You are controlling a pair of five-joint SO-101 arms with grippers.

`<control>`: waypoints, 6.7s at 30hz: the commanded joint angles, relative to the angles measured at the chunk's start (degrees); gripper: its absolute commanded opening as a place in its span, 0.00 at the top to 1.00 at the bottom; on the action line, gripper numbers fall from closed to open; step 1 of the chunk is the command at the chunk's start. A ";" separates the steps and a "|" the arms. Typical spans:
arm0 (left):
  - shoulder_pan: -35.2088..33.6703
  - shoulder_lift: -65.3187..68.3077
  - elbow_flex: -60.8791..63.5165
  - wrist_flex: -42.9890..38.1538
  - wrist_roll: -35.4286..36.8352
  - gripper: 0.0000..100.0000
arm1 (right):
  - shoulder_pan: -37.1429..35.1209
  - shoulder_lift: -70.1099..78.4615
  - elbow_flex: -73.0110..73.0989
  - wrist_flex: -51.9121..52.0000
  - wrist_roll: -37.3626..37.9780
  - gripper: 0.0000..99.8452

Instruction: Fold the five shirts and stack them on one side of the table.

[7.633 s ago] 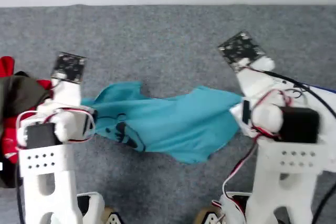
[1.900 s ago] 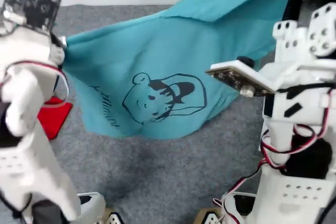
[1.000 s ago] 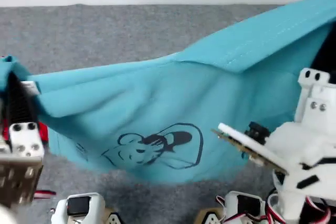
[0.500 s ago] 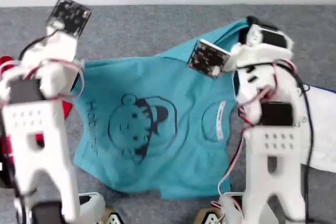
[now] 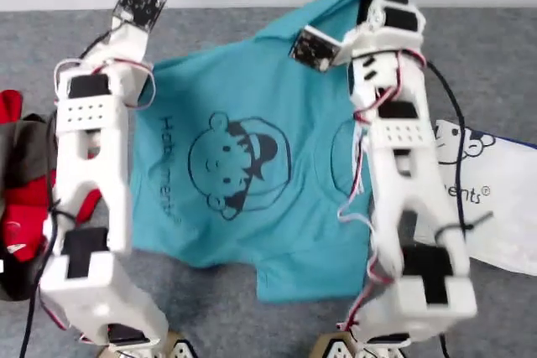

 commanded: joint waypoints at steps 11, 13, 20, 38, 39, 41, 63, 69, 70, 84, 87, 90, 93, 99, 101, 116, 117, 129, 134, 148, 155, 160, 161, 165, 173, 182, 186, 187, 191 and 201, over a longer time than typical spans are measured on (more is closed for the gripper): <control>-0.09 23.47 -45.85 16.18 -0.97 1.00 | 3.38 20.44 -32.53 -1.98 3.43 0.99; -0.09 26.81 -50.86 21.80 -4.22 1.00 | 3.82 20.70 -32.44 -1.98 3.43 0.99; -0.09 35.69 -64.84 40.09 -9.93 1.00 | 5.05 16.75 -28.31 10.15 3.43 0.99; -1.85 27.78 -45.32 50.37 -9.93 1.00 | 4.88 -16.40 -7.65 69.49 3.25 0.99; -1.76 26.02 -41.27 50.37 -10.02 1.00 | 4.88 -17.71 -6.86 71.60 3.25 0.99; -1.85 22.95 -33.89 50.29 -11.52 1.00 | 4.79 -19.82 -5.45 76.00 3.25 0.99; -6.07 16.09 -14.73 46.42 -6.33 0.99 | -2.42 -25.45 7.03 112.84 -12.84 0.99; -6.33 16.09 -14.90 45.10 -5.98 0.97 | -4.44 -25.45 10.37 110.29 -15.12 0.99; -6.42 16.09 -14.99 45.10 -5.10 0.95 | -4.97 -25.45 10.37 110.55 -15.21 0.99; -6.42 15.30 -29.85 50.29 -3.52 0.89 | -6.11 -29.05 2.02 116.09 -22.51 0.71; -6.33 15.30 -32.57 50.29 -3.52 0.89 | -5.67 -28.97 -2.55 112.48 -24.00 0.74; -5.80 15.30 -33.54 50.20 -3.52 0.89 | -5.58 -28.18 -3.08 103.08 -26.90 0.81; -4.57 15.30 -34.51 50.20 -3.34 0.90 | -5.93 -23.87 -2.55 94.20 -29.63 0.93; -4.48 14.15 -38.73 50.20 -1.05 0.90 | -5.67 -10.77 -2.73 86.90 -34.11 0.99; -4.31 12.13 -38.55 50.20 -0.97 0.90 | -5.85 -7.43 -3.52 85.76 -36.48 0.99; 1.85 32.62 -37.49 36.13 14.42 0.90 | -5.76 23.25 -22.77 73.45 -44.40 0.99; 1.85 34.64 -38.99 35.69 14.68 0.90 | -5.76 24.84 -23.91 73.63 -44.40 0.99; -5.89 51.34 -63.78 44.57 14.42 0.93 | 0.66 33.89 -34.99 84.09 -44.04 0.99; -8.44 53.19 -71.34 50.37 13.71 0.96 | 2.95 33.80 -35.08 85.41 -43.96 0.99; -2.55 44.22 -71.25 46.42 13.19 0.96 | -2.15 25.36 -35.25 87.34 -43.96 0.99; 1.05 53.27 -71.25 42.55 15.30 0.92 | -3.47 25.27 -35.08 87.34 -43.96 0.99; -1.49 56.97 -72.13 45.45 15.38 0.90 | -2.51 26.42 -34.99 87.34 -43.96 0.99; -2.29 57.05 -72.40 45.45 15.38 0.90 | -1.98 26.95 -34.99 87.34 -43.96 0.99; -6.24 57.58 -72.48 44.84 15.12 0.90 | 0.31 29.23 -34.99 87.34 -43.87 0.99; -15.21 56.97 -72.84 46.86 15.12 0.90 | 4.97 29.67 -34.99 90.68 -40.18 0.99; -13.19 52.48 -79.78 50.20 15.38 0.92 | 3.74 27.03 -35.25 91.47 -39.91 0.99; -10.46 48.97 -79.78 50.20 15.38 0.92 | -0.40 22.55 -35.25 90.86 -40.00 0.99; -9.76 48.09 -79.78 50.20 15.38 0.92 | -1.63 21.67 -35.25 90.51 -40.00 0.99; -6.59 46.86 -79.69 50.11 15.38 0.92 | -6.02 20.00 -35.25 85.85 -40.00 0.99; -7.65 56.97 -79.96 49.14 15.12 0.92 | -6.99 33.27 -35.25 77.32 -39.74 0.99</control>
